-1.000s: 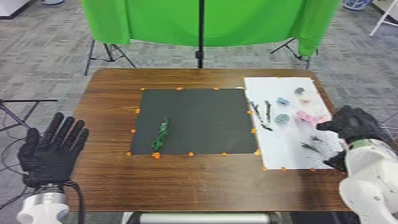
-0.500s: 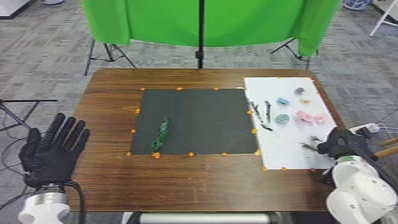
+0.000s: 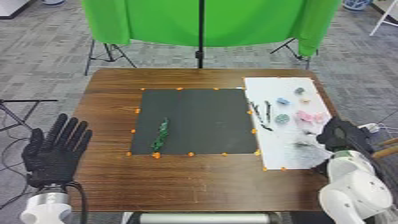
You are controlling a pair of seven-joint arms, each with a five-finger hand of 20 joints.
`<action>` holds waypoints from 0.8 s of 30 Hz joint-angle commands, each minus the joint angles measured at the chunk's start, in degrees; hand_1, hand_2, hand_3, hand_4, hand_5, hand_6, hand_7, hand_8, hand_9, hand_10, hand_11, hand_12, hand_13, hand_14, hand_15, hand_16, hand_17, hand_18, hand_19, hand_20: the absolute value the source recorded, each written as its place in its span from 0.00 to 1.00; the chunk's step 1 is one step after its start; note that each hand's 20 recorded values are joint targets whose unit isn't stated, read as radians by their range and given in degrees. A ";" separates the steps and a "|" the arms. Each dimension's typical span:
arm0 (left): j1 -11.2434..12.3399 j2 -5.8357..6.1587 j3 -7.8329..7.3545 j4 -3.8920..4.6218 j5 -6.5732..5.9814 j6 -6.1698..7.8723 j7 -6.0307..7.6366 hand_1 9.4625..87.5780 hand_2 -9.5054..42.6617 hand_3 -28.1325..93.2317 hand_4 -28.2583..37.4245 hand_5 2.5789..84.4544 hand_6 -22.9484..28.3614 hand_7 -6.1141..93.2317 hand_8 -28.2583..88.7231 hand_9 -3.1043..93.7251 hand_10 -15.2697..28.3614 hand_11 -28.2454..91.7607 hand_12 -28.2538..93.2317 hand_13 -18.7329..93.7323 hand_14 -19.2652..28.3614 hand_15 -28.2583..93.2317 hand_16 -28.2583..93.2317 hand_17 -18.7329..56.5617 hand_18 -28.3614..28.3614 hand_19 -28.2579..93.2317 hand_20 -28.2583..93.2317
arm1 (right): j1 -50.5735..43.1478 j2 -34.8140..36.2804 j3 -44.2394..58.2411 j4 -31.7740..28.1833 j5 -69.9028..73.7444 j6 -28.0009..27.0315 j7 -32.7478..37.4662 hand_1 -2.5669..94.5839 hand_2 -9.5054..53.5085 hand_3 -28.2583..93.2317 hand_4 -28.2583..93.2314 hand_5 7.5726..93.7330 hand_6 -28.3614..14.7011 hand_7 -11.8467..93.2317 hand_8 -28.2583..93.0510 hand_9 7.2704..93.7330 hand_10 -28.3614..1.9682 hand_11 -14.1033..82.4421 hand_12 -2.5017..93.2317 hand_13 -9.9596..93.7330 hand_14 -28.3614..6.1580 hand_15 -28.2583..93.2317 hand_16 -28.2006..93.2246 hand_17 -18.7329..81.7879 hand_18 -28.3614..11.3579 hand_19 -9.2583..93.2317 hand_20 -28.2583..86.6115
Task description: Arrange flowers
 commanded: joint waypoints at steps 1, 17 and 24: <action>0.39 -0.16 0.42 0.02 0.03 0.61 -0.84 0.18 0.49 0.85 0.00 0.50 0.63 0.16 0.17 0.41 0.70 0.38 0.31 0.40 0.74 0.47 0.18 0.16 0.73 0.49 0.32 | 7.10 0.40 -5.58 -5.38 4.11 2.25 -1.13 0.60 0.00 0.86 0.00 0.83 0.60 0.41 0.26 0.93 0.56 0.46 0.46 0.82 0.50 0.86 0.50 0.65 0.10 1.00 0.78; -2.65 1.87 2.16 1.12 0.32 0.85 -2.79 0.18 0.49 0.85 0.00 0.50 0.63 0.16 0.17 0.41 0.70 0.38 0.31 0.40 0.74 0.47 0.18 0.16 0.73 0.49 0.32 | 26.57 -15.10 -29.94 2.36 6.15 -5.48 -0.32 0.57 0.00 0.87 0.04 0.84 0.59 0.43 0.31 0.93 0.52 0.52 0.43 0.84 0.50 0.86 0.51 0.68 0.09 1.00 0.81; -4.70 2.79 3.85 2.20 1.17 -0.09 -3.72 0.18 0.50 0.86 0.00 0.50 0.63 0.16 0.17 0.41 0.70 0.38 0.31 0.40 0.74 0.47 0.18 0.16 0.73 0.49 0.32 | 30.65 -22.50 -34.18 11.84 5.14 -15.00 -0.03 0.57 0.00 0.87 0.04 0.84 0.58 0.43 0.32 0.92 0.50 0.53 0.42 0.84 0.49 0.86 0.51 0.68 0.07 1.00 0.82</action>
